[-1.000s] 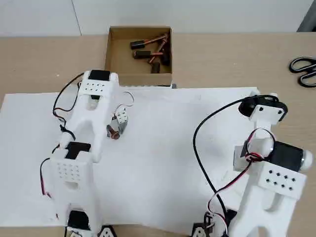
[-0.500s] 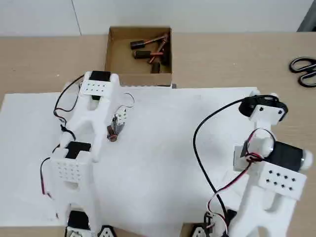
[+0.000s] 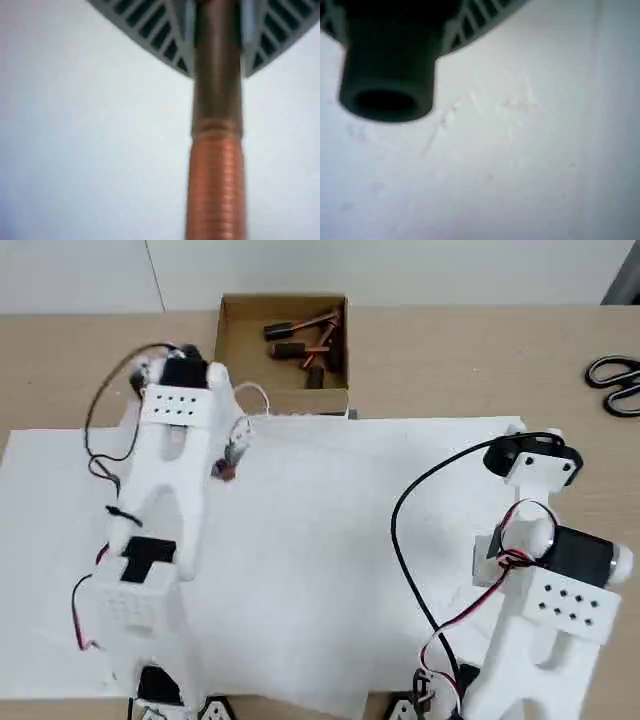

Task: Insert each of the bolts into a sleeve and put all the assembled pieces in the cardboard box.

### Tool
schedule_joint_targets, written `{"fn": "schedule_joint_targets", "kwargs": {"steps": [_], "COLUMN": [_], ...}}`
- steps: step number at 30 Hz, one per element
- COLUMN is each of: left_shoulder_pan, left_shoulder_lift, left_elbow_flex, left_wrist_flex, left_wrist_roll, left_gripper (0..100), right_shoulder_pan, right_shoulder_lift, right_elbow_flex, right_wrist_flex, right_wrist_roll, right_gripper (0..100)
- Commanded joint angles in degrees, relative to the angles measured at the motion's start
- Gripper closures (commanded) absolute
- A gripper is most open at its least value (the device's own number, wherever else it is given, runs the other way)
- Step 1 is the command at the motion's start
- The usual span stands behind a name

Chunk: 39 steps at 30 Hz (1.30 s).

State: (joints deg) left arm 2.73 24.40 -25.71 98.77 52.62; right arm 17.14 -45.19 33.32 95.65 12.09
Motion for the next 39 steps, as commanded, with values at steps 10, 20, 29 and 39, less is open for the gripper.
{"fn": "schedule_joint_targets", "kwargs": {"steps": [10, 20, 29, 39], "left_shoulder_pan": [-7.65, -12.48, -12.13, -12.22], "left_shoulder_lift": [-3.43, -2.02, -2.46, -2.46], "left_elbow_flex": [2.24, 8.31, 8.31, 8.40], "left_wrist_flex": [1.58, 1.58, 1.58, 1.67], "left_wrist_roll": [30.15, 31.30, 31.12, 26.11], "left_gripper": [99, 99, 92, 78], "right_shoulder_pan": [0.57, 0.57, 0.57, 0.57], "right_shoulder_lift": [-0.75, -0.75, -0.75, -0.75], "right_elbow_flex": [-0.44, -0.26, -0.18, -0.18], "right_wrist_flex": [-0.66, -1.01, -1.01, -1.01], "right_wrist_roll": [0.18, 0.26, 0.26, 0.26], "right_gripper": [99.5, 99.5, 99.5, 99.5]}}
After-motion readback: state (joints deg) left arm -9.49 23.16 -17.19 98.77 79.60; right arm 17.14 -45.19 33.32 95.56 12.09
